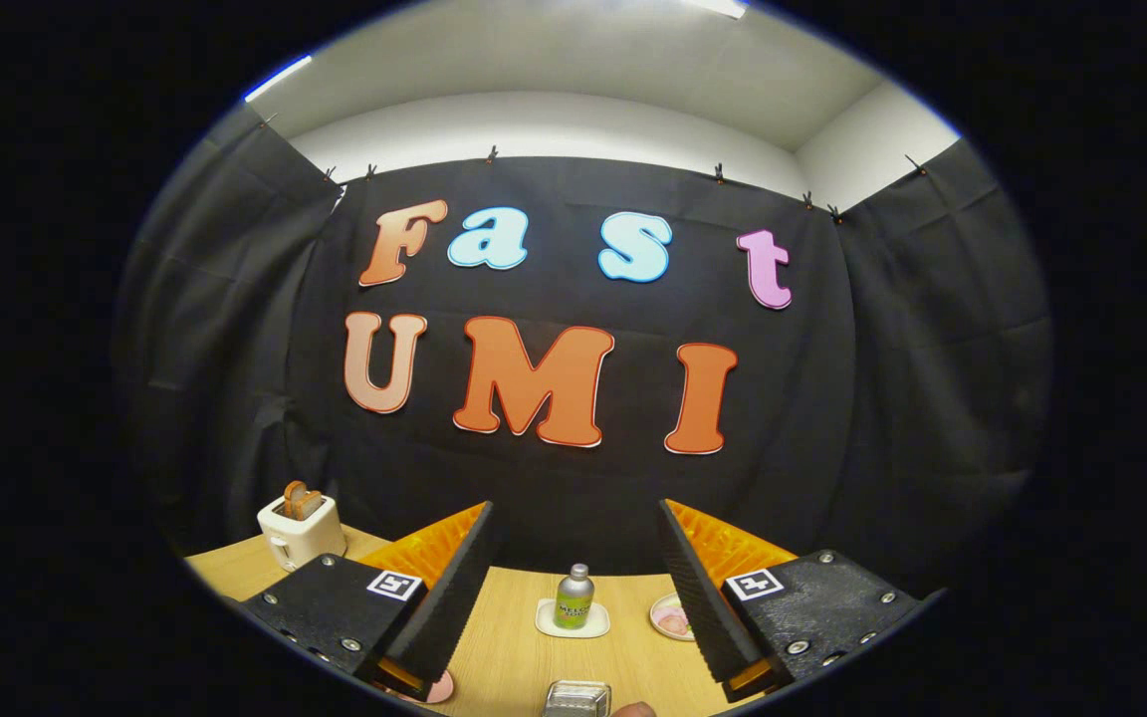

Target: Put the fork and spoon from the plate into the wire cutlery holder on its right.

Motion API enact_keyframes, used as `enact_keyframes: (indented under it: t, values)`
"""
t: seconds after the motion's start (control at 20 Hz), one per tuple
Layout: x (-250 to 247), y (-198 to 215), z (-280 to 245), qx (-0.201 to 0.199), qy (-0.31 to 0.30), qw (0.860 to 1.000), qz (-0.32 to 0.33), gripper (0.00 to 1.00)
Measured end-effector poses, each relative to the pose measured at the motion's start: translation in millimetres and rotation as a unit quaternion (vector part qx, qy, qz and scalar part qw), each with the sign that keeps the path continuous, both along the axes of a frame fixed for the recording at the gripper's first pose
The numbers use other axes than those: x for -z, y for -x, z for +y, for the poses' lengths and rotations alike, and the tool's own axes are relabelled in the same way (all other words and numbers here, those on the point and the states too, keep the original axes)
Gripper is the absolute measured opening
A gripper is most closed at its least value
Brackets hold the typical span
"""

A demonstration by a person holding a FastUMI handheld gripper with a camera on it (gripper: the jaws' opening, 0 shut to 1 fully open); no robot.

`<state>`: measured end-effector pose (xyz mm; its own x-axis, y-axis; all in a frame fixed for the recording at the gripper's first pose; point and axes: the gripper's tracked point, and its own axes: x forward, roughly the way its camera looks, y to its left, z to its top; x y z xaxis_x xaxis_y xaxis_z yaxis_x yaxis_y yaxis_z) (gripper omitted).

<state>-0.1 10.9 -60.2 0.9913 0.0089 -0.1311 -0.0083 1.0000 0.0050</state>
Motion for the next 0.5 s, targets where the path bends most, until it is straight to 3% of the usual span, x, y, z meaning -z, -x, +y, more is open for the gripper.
enact_keyframes:
  t: [0.2,0.5]
  values:
    - [36,5,30,-0.017,-0.003,0.999,0.042,0.95]
    - [97,21,93,-0.076,-0.023,0.989,0.129,0.95]
